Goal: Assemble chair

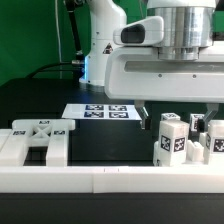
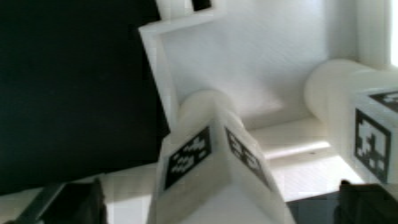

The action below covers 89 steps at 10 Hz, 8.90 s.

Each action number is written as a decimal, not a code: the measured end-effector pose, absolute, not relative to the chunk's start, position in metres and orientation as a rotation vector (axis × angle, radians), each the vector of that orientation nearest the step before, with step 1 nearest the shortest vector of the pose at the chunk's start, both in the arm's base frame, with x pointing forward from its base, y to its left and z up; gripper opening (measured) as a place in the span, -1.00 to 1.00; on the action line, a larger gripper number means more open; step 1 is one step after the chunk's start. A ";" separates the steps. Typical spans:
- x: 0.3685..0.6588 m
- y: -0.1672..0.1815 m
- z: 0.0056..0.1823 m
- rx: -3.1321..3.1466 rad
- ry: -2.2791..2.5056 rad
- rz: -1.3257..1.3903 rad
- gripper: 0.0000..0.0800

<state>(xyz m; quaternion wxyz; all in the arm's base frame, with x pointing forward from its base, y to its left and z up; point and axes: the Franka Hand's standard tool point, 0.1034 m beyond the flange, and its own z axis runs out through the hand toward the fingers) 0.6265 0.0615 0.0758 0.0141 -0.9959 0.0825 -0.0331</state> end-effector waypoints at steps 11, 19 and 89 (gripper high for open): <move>0.627 0.055 0.076 -3.128 -0.203 -0.107 -0.28; 0.617 0.051 0.076 -3.079 0.554 -0.023 -0.27; 0.517 -0.004 0.063 -2.652 0.343 1.676 0.62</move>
Offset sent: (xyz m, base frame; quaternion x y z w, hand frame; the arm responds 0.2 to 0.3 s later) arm 0.0017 0.0031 0.0009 0.0036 -0.0047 -0.1878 0.9822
